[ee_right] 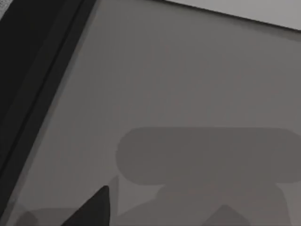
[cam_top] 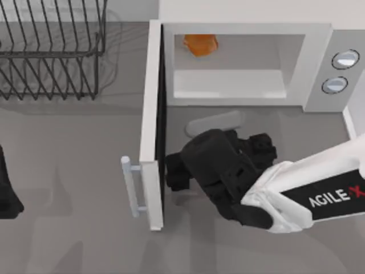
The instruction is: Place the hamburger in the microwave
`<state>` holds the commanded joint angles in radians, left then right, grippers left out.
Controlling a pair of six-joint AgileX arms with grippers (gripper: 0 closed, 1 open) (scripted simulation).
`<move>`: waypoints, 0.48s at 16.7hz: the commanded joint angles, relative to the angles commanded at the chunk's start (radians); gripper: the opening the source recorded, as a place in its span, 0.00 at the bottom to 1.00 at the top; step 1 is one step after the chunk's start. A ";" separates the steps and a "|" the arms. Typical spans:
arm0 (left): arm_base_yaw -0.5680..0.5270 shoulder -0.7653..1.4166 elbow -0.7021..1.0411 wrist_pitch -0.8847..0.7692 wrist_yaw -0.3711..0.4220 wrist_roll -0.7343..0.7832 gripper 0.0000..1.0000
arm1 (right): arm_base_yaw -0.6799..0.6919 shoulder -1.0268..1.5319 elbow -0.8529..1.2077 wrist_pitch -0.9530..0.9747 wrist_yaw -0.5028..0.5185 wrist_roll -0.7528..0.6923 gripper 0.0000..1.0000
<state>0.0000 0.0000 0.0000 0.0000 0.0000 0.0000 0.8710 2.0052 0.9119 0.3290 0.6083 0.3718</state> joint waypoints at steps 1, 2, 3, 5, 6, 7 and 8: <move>0.000 0.000 0.000 0.000 0.000 0.000 1.00 | 0.000 0.000 0.000 0.000 0.000 0.000 1.00; 0.000 0.000 0.000 0.000 0.000 0.000 1.00 | 0.000 0.000 0.000 0.000 0.000 0.000 1.00; 0.000 0.000 0.000 0.000 0.000 0.000 1.00 | 0.000 0.000 0.000 0.000 0.000 0.000 1.00; 0.000 0.000 0.000 0.000 0.000 0.000 1.00 | -0.010 -0.001 0.001 -0.001 0.000 0.000 1.00; 0.000 0.000 0.000 0.000 0.000 0.000 1.00 | -0.009 -0.011 0.010 -0.003 0.001 0.001 1.00; 0.000 0.000 0.000 0.000 0.000 0.000 1.00 | -0.007 -0.024 0.020 -0.009 0.003 0.002 1.00; 0.000 0.000 0.000 0.000 0.000 0.000 1.00 | -0.005 -0.037 0.029 -0.023 0.005 0.004 1.00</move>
<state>0.0000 0.0000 0.0000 0.0000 0.0000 0.0000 0.8657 1.9679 0.9414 0.3064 0.6129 0.3759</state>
